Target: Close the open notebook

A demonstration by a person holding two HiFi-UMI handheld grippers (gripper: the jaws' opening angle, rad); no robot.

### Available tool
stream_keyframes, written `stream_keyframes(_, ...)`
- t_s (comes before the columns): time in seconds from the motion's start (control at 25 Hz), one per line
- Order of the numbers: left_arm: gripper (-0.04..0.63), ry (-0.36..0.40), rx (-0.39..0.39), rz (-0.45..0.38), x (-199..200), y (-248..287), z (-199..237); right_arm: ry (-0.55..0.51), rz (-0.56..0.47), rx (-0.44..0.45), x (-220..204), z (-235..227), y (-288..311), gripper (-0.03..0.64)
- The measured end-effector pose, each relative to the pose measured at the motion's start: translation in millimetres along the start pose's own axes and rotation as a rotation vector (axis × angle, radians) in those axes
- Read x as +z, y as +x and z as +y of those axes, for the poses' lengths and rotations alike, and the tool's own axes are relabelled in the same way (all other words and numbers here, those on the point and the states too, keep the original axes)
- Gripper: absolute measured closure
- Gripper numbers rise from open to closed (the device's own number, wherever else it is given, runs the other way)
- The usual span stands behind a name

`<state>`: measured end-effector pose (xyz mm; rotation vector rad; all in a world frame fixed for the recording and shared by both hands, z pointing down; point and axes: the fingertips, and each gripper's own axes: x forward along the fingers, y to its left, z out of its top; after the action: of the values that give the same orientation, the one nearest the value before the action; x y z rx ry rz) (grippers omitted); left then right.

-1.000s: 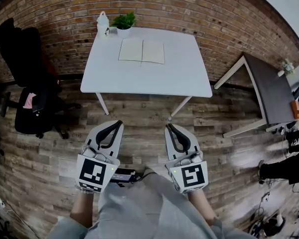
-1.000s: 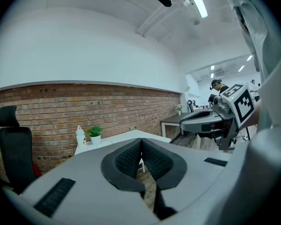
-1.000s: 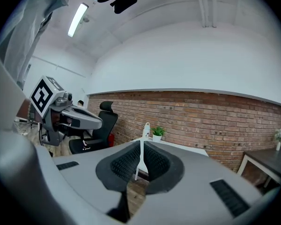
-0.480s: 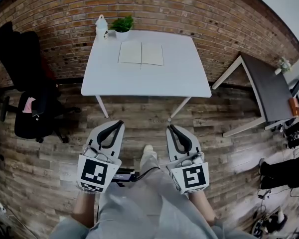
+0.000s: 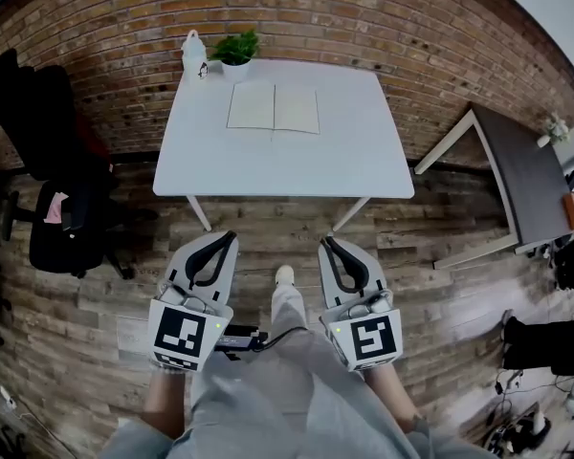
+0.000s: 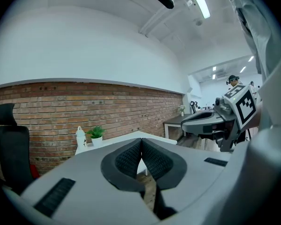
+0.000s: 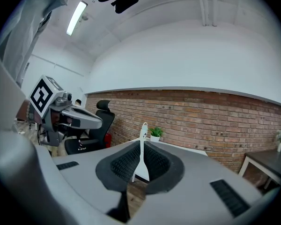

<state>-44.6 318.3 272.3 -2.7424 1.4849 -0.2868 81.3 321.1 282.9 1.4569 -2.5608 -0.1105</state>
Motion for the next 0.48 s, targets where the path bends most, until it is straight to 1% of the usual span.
stream_keyframes(0.08, 0.577, 0.001, 0.007, -0.004, 2, 16, 7, 0.010, -0.016, -0.007, 0, -14, 14, 0.566)
stream_keyframes(0.28, 0.577, 0.006, 0.020, 0.004, 3, 59, 27, 0.018, -0.013, 0.004, -7, -46, 52, 0.566)
stream_keyframes(0.48, 0.577, -0.003, 0.045, 0.022, 5, 103, 50, 0.013, 0.038, 0.043, -15, -78, 96, 0.566)
